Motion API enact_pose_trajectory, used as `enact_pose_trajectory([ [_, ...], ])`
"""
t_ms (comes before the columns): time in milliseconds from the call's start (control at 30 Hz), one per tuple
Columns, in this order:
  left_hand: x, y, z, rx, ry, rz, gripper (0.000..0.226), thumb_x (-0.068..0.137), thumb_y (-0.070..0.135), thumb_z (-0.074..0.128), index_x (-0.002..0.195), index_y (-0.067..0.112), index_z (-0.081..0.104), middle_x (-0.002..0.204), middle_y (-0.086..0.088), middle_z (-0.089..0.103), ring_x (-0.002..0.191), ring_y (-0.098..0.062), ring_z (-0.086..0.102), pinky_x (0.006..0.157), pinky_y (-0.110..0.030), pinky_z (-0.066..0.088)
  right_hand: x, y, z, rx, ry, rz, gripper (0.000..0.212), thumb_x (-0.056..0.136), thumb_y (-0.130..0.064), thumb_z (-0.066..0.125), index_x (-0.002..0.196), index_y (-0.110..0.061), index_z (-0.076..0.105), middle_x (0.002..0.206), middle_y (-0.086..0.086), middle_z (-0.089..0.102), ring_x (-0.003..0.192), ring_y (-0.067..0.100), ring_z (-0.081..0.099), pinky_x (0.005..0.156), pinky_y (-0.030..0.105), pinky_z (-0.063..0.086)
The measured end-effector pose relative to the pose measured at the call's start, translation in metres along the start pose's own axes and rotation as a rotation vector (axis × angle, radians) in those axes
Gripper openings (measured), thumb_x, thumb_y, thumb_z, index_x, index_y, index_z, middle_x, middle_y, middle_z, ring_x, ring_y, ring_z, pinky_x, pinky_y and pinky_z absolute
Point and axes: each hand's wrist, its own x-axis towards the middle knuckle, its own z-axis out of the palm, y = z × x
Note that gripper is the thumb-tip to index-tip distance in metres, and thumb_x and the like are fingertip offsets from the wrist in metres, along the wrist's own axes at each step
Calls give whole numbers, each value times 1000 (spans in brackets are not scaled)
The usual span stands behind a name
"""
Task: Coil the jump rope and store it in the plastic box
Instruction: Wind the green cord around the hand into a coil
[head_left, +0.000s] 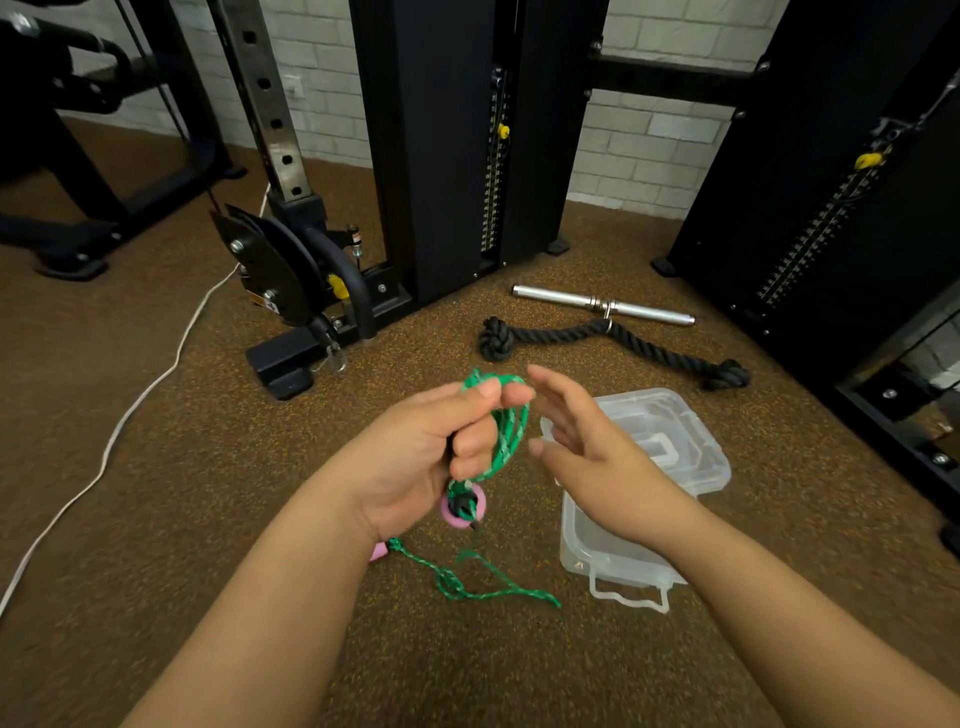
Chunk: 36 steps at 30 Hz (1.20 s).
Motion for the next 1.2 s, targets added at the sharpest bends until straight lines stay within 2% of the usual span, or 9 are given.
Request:
enact_pose_trajectory([
  [233, -6, 1, 3, 52, -131, -69, 25, 85, 23, 51, 89, 7, 70, 46, 5, 34, 40, -6, 29, 42, -15, 24, 0, -10, 4, 180, -90, -70, 25, 97, -8, 41, 115, -12, 58, 110, 4, 65, 103, 4, 56, 90, 22, 46],
  [333, -6, 2, 0, 13, -113, -46, 25, 85, 22, 51, 88, 8, 70, 45, 5, 34, 39, -6, 29, 40, -13, 27, -2, -3, 4, 137, -95, -71, 35, 89, -19, 48, 121, -5, 53, 122, 22, 58, 112, 18, 53, 98, 34, 43],
  [467, -6, 1, 1, -1, -183, -83, 23, 87, 22, 52, 87, 7, 70, 45, 5, 36, 38, -5, 31, 41, -14, 26, -2, -2, 7, 250, -129, -52, 58, 92, 2, 46, 140, -28, 33, 148, 0, 37, 131, -3, 40, 102, 21, 41],
  [600, -5, -4, 2, 8, -247, -103, 21, 89, 22, 53, 88, 9, 70, 46, 6, 39, 38, -5, 34, 41, -13, 28, 0, -3, 9, 174, -188, -54, 33, 94, -4, 44, 125, -6, 55, 132, 17, 57, 122, 12, 53, 104, 25, 42],
  [800, 4, -2, -6, -66, 122, -43, 27, 93, 24, 48, 100, 7, 68, 50, 7, 40, 43, -5, 34, 41, -13, 32, -1, 9, 6, -76, 35, 39, 24, 99, -27, 40, 89, -22, 62, 62, -3, 58, 63, 17, 53, 65, 39, 43],
  [900, 9, -4, -5, -169, 332, -19, 31, 94, 30, 49, 110, 9, 66, 61, 6, 57, 52, -6, 44, 52, -18, 39, -8, 9, 18, -448, -79, -14, 21, 98, -33, 41, 90, -30, 60, 67, -9, 55, 63, 11, 53, 63, 32, 43],
  [1000, 12, -7, -2, 30, 449, -52, 35, 96, 40, 43, 90, 23, 73, 81, 7, 72, 72, -10, 53, 62, -28, 34, -13, 1, 34, -671, -144, -168, 27, 96, -39, 38, 93, -24, 60, 83, -3, 63, 83, 17, 59, 74, 36, 47],
  [1100, 12, -9, 0, 291, 485, -66, 47, 97, 45, 36, 79, 27, 75, 86, 0, 71, 74, -16, 51, 60, -30, 33, -15, -13, 34, -605, -137, -229, 32, 93, -44, 39, 85, -22, 60, 74, -8, 60, 76, 11, 58, 70, 36, 47],
  [1200, 9, -9, 1, 471, 475, -17, 46, 98, 44, 33, 70, 42, 70, 98, -3, 70, 88, -23, 60, 68, -35, 46, -15, -27, 24, -295, -65, -185, 22, 95, -31, 50, 78, -25, 63, 68, -19, 60, 72, -7, 56, 64, 16, 42],
])
